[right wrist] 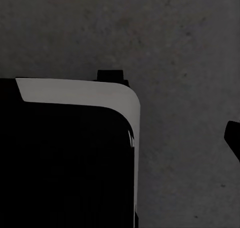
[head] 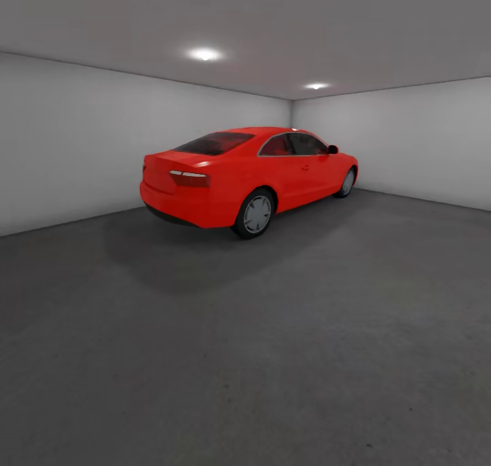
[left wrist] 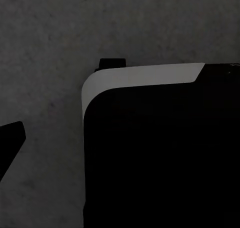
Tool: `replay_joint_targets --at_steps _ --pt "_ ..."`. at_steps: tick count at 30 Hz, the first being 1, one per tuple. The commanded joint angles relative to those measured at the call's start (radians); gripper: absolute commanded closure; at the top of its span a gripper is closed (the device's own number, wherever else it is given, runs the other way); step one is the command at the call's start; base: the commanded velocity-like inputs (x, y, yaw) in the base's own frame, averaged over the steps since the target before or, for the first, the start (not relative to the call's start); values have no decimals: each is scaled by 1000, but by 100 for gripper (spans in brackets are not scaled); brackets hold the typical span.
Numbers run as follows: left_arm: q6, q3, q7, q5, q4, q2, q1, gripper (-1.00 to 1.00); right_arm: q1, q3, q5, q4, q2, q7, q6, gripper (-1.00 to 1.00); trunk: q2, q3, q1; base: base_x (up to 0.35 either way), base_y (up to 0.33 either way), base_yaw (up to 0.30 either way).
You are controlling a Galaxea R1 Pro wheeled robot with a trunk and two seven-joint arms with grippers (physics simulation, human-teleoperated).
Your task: Move the two storage containers from the living room to the garage. In the garage, place one container on the floor and stack the other container on top of it (either order is fine).
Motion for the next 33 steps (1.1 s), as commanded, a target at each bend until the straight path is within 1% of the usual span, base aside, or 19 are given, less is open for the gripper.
replay_joint_targets --at_steps 1,11,15,20,33 --pt "7 1 -2 0 -4 0 1 -100 0 0 0 -1 0 3 3 -100 0 -1 0 0 0 0" --pt "7 1 -2 0 -4 0 1 -100 0 -1 0 -1 0 3 3 -100 0 -1 0 0 0 -1" --pt "7 1 -2 0 -4 0 1 -100 0 -1 0 -1 0 3 3 -100 0 -1 0 0 0 -76" --pt "7 1 -2 0 -4 0 1 -100 0 -1 0 -1 0 3 3 -100 0 -1 0 0 0 -201" --pt "7 1 -2 0 -4 0 1 -100 0 -1 0 -1 -1 3 3 -100 0 -1 0 0 0 -258"
